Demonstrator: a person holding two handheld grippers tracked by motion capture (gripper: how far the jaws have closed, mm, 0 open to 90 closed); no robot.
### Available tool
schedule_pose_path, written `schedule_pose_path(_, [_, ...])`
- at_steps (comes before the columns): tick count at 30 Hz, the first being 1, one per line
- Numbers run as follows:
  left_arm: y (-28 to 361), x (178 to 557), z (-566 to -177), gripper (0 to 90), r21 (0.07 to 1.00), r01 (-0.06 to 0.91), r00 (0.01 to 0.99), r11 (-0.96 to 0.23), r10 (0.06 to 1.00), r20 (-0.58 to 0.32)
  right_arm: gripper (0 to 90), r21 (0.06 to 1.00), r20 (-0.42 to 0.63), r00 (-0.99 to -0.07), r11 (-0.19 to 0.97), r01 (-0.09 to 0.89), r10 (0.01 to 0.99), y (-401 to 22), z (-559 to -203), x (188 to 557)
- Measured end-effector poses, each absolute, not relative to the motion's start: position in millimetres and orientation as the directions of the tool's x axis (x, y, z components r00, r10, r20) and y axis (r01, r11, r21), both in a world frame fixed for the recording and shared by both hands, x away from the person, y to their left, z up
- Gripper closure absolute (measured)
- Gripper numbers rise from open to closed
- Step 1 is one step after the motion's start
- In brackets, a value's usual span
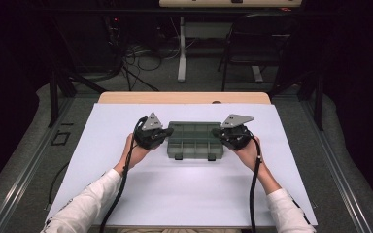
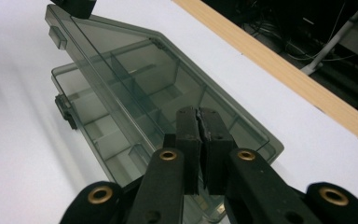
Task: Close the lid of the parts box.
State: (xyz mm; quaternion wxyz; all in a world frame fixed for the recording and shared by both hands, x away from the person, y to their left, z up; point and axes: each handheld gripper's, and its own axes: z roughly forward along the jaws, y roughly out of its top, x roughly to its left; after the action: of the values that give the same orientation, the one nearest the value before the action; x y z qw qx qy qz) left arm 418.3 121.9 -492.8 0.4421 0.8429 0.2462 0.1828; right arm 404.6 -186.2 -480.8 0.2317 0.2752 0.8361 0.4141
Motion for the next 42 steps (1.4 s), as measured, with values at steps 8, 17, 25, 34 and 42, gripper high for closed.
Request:
schedule_pose_path(8, [123,416,-503,90.0,0.827,0.271,0.811,-0.493,0.579,0.08,87.0,0.806,-0.154,-0.742,0.517,0.287,0.652,-185,-492,404])
schedule_pose_path(17, [122,415,-515,90.0,0.82,0.292,0.81,-0.493,0.584,0.062,86.8,0.797,-0.143,-0.751,0.525,0.299,0.645,-183,-502,403])
schedule_pose_path(25, [120,414,-522,90.0,0.811,0.298,0.811,-0.504,0.581,0.064,86.8,0.784,-0.134,-0.75,0.533,0.32,0.648,-184,-507,405])
schedule_pose_path(34, [116,412,-531,90.0,0.8,0.296,0.811,-0.522,0.579,0.078,86.9,0.752,-0.119,-0.755,0.555,0.356,0.645,-182,-516,407])
schedule_pose_path(42, [115,407,-534,90.0,0.808,0.284,0.8,-0.516,0.592,0.096,89.7,0.748,-0.099,-0.752,0.547,0.376,0.652,-181,-520,410])
